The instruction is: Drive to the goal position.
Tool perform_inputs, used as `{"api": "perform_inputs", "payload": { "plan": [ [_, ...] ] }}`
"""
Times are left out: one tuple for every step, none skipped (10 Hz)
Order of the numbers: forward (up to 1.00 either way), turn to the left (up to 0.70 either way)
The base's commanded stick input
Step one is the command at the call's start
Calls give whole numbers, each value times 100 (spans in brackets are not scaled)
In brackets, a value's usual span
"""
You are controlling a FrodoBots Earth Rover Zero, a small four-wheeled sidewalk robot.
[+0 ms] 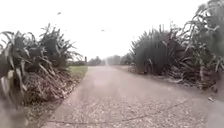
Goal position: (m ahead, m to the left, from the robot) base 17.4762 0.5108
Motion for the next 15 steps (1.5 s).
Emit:
{"api": "perform_inputs", "payload": {
  "plan": [
    [85,-12],
    [85,-6],
    [85,-1],
    [85,0],
    [85,0],
    [85,1],
    [85,2],
    [85,3],
    [85,3],
    [85,3],
    [85,2],
    [85,2],
    [85,2],
    [85,4],
    [85,14]
  ]
}}
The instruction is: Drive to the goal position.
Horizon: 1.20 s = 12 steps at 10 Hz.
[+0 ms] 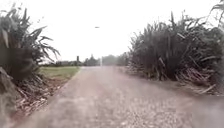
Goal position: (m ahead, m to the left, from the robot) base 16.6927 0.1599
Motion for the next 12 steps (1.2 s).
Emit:
{"api": "perform_inputs", "payload": {
  "plan": [
    [85,24],
    [85,34],
    [85,34],
    [85,34],
    [85,34],
    [85,34],
    [85,2],
    [85,2],
    [85,2],
    [85,2],
    [85,2],
    [85,2]
  ]
}}
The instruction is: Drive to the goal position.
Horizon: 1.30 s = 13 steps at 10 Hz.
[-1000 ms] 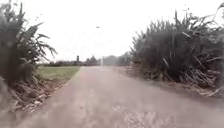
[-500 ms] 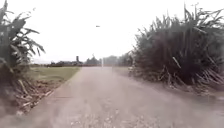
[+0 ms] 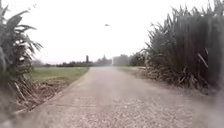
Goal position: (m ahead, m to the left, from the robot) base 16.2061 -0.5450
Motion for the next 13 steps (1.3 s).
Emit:
{"api": "perform_inputs", "payload": {
  "plan": [
    [85,2],
    [85,2],
    [85,2],
    [85,1],
    [85,0],
    [85,0],
    [85,0],
    [85,0],
    [85,1],
    [85,1],
    [85,2],
    [85,2],
    [85,1]
  ]
}}
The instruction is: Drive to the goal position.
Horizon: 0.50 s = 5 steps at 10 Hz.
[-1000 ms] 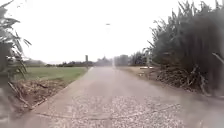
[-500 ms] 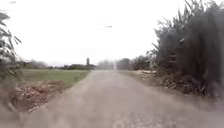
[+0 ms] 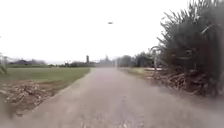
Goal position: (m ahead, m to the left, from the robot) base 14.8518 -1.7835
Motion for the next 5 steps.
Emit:
{"api": "perform_inputs", "payload": {
  "plan": [
    [85,0],
    [85,0],
    [85,-24],
    [85,-14],
    [85,-4]
  ]
}}
